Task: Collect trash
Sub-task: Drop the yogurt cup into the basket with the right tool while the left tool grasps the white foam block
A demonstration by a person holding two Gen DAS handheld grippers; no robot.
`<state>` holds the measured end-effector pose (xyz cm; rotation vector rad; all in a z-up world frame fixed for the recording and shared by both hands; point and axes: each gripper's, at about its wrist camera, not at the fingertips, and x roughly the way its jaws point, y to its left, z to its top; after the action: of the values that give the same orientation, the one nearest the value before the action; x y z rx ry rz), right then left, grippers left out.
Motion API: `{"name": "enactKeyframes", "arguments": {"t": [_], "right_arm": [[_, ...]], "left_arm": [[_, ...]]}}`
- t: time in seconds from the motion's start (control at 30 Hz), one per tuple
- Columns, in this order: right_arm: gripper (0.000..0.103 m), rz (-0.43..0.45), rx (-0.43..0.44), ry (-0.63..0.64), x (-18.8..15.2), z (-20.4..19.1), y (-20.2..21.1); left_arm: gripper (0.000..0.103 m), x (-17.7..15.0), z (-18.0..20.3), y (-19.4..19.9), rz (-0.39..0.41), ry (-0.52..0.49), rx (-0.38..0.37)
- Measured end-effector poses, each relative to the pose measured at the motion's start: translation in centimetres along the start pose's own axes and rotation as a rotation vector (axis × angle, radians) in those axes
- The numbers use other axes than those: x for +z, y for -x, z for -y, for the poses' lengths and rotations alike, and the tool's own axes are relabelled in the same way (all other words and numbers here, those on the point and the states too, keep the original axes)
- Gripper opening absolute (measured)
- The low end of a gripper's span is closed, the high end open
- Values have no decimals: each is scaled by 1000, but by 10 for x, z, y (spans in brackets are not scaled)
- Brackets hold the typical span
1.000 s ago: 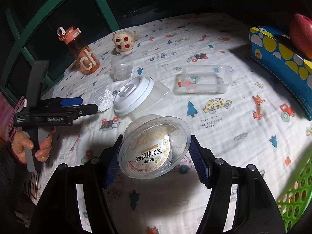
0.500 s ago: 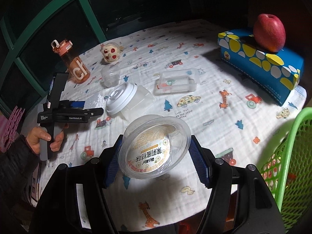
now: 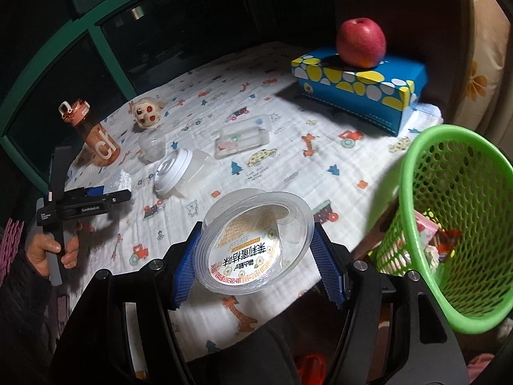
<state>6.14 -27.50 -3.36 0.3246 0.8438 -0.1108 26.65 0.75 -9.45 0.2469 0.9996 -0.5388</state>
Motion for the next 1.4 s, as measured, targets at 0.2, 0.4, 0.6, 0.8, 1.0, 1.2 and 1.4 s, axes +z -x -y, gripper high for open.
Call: {"name": "enactKeyframes", "arguments": {"t": [0.2,0.4,0.6,0.8,1.0,1.2,1.4], "right_arm": [[65,39,-71,-81,-8,38,21],[65,65,-111,-97,-9,81,42],[65,59,-132,-85,-12,123,55],[65,56,-161,-61,-11,151,57],[65,45,-171,-71,-10,179,55],[66,56,-184,-88,-9,200,61],[69,54,-182,-117,-14,215,63]], "left_arm": [[75,9,42,32,51,-84,-24],[75,14,96,54,103,-107,-78],[75,18,153,71,146,-107,-121],[75,23,207,79,168,-111,-164],[75,31,259,81,176,-148,-205],[75,44,304,78,171,-190,-261],[75,54,342,69,154,-231,-300]]}}
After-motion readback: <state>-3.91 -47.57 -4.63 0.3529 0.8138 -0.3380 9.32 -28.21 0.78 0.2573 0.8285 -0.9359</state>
